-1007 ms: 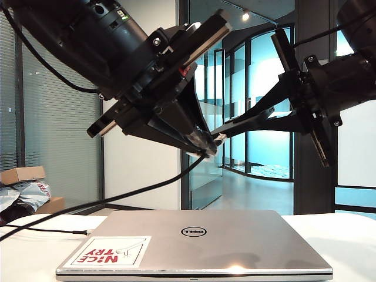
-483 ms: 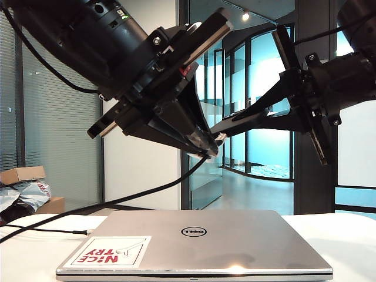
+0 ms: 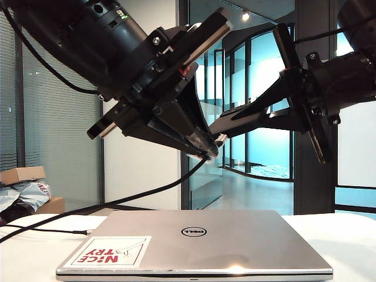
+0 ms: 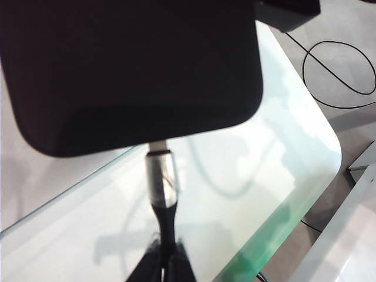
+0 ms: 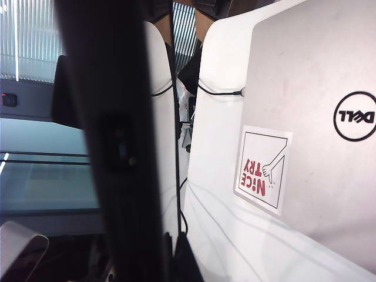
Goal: Pick up the charging cable and the phone, plug the charging cable into the charging port on the phone, and finally place them back on the table.
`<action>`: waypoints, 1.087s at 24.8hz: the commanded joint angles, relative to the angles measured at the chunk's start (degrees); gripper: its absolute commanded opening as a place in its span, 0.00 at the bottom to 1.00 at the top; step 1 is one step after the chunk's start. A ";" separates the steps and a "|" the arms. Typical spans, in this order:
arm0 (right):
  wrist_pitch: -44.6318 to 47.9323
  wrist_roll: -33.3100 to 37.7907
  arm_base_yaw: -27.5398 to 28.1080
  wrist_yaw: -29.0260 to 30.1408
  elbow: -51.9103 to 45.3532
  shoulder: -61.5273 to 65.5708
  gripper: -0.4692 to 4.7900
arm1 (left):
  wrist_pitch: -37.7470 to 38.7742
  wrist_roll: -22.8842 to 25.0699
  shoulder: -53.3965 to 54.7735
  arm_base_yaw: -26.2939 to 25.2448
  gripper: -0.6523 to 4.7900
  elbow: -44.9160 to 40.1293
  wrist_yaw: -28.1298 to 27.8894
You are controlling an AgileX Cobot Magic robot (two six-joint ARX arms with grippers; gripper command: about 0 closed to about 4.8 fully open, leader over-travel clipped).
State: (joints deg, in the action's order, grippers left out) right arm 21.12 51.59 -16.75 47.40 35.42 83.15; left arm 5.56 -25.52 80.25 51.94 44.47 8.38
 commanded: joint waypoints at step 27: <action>-13.16 -13.70 5.40 -10.32 4.13 -0.59 0.08 | -5.99 9.53 -6.82 -0.15 0.40 2.82 -0.87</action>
State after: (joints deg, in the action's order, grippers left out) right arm 12.43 42.83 -12.29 37.58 37.78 83.15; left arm 0.12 -20.12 74.67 51.90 45.87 7.49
